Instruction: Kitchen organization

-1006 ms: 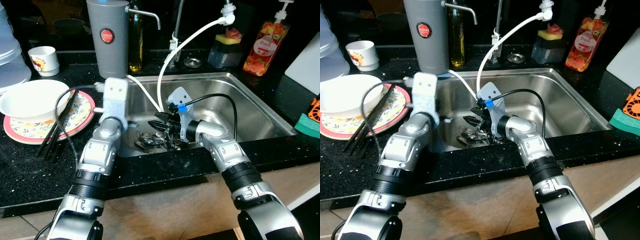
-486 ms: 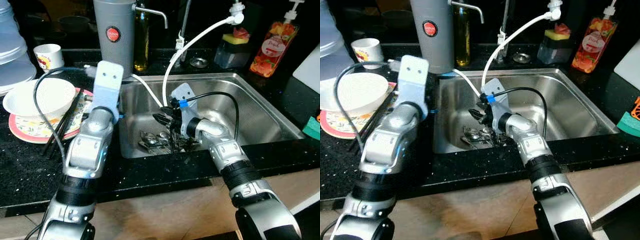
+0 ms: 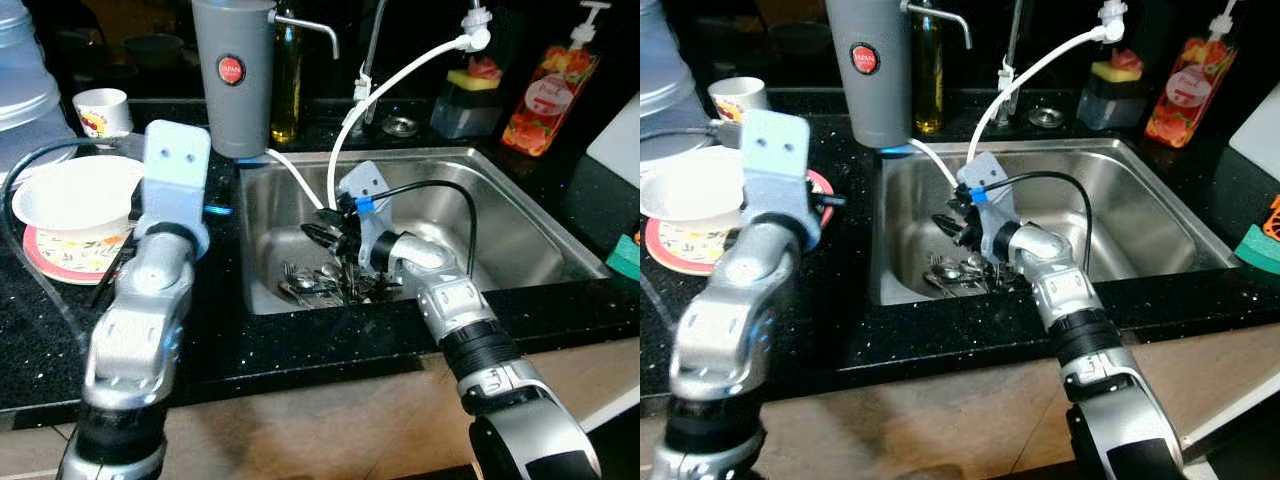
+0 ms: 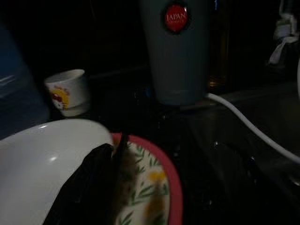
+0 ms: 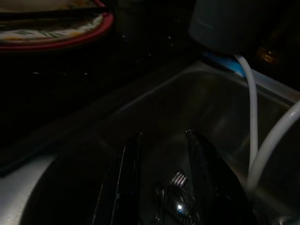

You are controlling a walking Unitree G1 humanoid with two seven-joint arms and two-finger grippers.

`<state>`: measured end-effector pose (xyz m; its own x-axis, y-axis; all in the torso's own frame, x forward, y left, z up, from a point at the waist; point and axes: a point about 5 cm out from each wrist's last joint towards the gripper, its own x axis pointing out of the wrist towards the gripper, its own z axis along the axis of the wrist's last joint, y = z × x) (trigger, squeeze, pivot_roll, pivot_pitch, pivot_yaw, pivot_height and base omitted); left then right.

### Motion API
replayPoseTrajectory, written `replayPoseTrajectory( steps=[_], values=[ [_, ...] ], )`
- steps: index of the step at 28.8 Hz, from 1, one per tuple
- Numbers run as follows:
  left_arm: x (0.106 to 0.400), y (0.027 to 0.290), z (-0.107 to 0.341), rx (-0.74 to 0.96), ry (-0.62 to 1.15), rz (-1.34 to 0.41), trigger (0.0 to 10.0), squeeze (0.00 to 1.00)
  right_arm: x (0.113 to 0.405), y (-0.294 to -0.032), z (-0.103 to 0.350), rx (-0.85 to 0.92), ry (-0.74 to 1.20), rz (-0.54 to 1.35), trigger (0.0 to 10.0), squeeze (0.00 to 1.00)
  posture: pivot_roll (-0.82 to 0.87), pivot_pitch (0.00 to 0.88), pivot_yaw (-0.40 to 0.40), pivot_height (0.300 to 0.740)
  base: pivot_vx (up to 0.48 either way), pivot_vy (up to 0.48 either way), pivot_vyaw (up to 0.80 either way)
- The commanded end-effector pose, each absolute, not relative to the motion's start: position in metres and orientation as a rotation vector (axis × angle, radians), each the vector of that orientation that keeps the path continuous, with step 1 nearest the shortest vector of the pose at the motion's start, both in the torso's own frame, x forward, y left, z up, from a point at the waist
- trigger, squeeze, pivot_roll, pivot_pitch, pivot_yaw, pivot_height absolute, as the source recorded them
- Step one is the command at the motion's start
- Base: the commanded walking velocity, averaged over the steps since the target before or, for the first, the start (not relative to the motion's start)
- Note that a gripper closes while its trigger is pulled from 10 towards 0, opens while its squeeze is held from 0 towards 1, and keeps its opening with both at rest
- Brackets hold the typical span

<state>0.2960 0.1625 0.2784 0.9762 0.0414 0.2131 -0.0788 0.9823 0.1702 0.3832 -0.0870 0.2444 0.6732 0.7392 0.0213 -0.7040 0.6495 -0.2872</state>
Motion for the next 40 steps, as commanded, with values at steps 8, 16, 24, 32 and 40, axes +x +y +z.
replayPoseTrajectory(
  steps=[8, 16, 24, 32, 40],
  values=[
    [0.279, 0.185, 0.283, 0.089, -0.279, -0.007, 10.0, 0.00, 0.380, -0.086, 0.239, -0.279, -0.126, 0.844, 10.0, 0.00, 0.00, 0.122, -0.048, 0.740, 0.000, 0.000, 0.00],
    [0.273, 0.195, 0.274, 0.159, -0.209, -0.089, 10.0, 0.00, 0.379, -0.087, 0.238, -0.289, -0.124, 0.851, 10.0, 0.00, 0.00, 0.115, -0.049, 0.740, 0.000, 0.000, 0.00],
    [0.273, 0.212, 0.253, 0.313, 0.013, 0.059, 10.0, 0.00, 0.378, -0.087, 0.238, -0.305, -0.116, 0.871, 10.0, 0.00, -0.01, 0.105, -0.052, 0.740, 0.000, 0.000, 0.00],
    [0.272, 0.204, 0.259, 0.325, -0.025, 0.055, 10.0, 0.00, 0.377, -0.087, 0.238, -0.317, -0.110, 0.883, 10.0, 0.00, -0.01, 0.105, -0.056, 0.740, 0.000, 0.000, 0.00],
    [0.275, 0.182, 0.299, 0.182, -0.275, -0.022, 10.0, 0.00, 0.377, -0.088, 0.239, -0.321, -0.112, 0.883, 10.0, 0.00, -0.01, 0.110, -0.060, 0.740, 0.000, 0.000, 0.00]
  ],
)
